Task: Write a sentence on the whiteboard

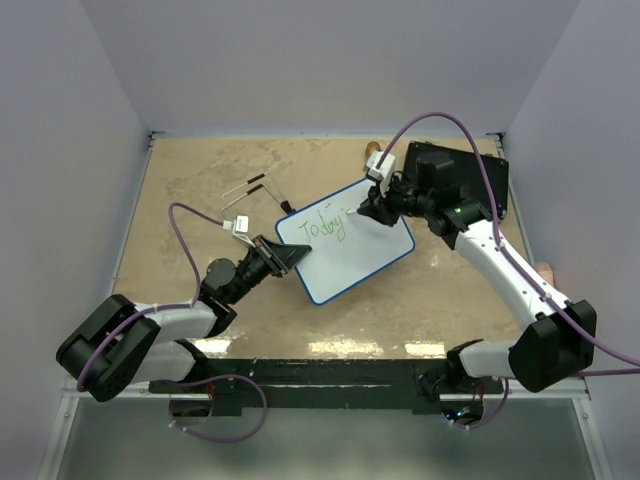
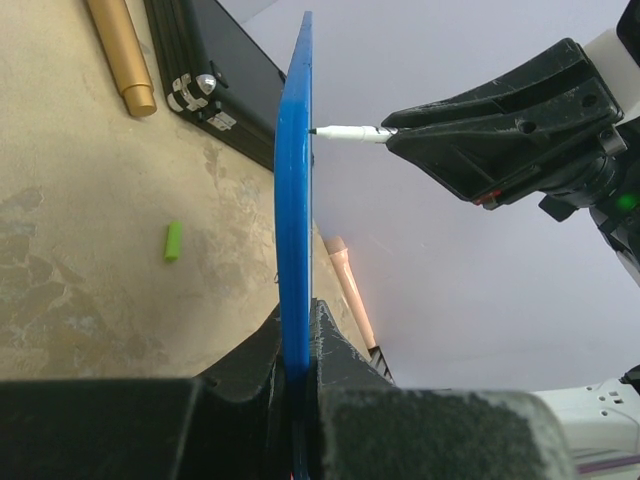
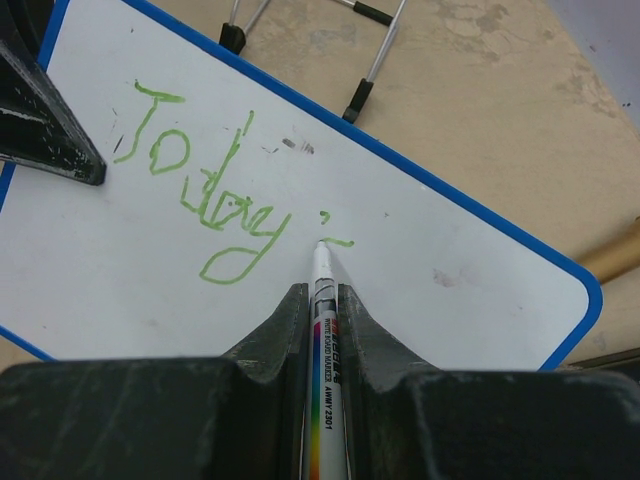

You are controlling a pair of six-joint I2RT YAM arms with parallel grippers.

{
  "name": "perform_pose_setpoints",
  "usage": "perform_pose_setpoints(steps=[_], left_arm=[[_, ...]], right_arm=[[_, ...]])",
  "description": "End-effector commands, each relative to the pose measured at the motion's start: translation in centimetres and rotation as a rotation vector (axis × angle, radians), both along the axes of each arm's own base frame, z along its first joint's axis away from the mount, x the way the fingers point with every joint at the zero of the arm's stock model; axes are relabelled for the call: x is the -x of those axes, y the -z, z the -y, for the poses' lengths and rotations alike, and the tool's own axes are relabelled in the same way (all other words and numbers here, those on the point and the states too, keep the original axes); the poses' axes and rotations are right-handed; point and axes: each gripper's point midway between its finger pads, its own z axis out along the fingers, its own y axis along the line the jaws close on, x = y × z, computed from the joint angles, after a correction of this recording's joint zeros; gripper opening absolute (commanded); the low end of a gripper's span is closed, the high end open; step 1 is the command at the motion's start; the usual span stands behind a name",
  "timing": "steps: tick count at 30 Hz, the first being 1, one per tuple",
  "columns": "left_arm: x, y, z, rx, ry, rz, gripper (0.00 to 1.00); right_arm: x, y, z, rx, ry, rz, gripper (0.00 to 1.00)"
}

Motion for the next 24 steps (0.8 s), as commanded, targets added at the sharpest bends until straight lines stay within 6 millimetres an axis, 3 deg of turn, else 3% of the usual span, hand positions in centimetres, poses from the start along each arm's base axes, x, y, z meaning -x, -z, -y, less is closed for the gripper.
perform_pose_setpoints(steps=[1, 24], left_arm=[[6.2, -18.7, -4.2, 0.491, 0.023, 0.649, 0.00], [6.2, -18.6, -4.3, 0.490, 0.020, 0.648, 0.00]], right_arm=[[0.5, -0.4, -0.2, 0.010, -0.043, 0.015, 0.00], [0.1, 0.2, 1.8, 0.092, 0.052, 0.028, 0.00]])
